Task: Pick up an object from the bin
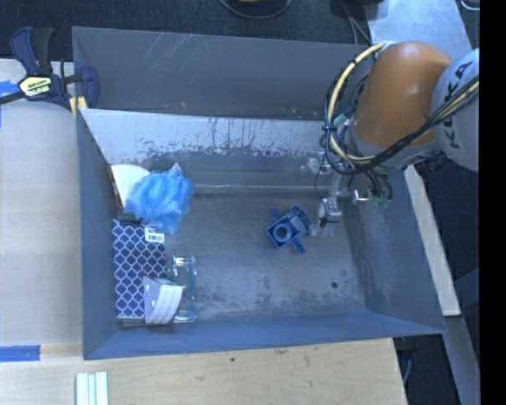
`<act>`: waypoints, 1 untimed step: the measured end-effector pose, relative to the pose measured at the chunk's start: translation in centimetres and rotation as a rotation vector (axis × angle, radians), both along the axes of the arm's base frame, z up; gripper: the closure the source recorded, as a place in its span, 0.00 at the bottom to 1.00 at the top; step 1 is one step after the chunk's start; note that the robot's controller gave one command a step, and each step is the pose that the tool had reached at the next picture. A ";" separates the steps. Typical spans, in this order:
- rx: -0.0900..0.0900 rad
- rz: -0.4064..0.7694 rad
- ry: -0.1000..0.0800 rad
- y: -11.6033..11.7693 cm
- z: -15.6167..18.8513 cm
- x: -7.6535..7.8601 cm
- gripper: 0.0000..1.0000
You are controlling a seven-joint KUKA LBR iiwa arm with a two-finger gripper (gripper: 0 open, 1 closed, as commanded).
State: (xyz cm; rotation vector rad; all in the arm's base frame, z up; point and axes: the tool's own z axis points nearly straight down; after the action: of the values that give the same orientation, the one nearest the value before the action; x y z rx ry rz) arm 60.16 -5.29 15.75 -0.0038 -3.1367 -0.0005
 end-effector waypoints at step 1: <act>-0.001 0.001 -0.009 0.0 0.5 0.2 0.00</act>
Offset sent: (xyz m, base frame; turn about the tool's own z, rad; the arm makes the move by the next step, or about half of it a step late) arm -0.0350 0.0660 -0.0875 0.0548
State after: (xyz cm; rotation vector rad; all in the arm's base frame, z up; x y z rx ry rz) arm 60.34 -5.28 16.27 -0.0016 -3.1453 0.0005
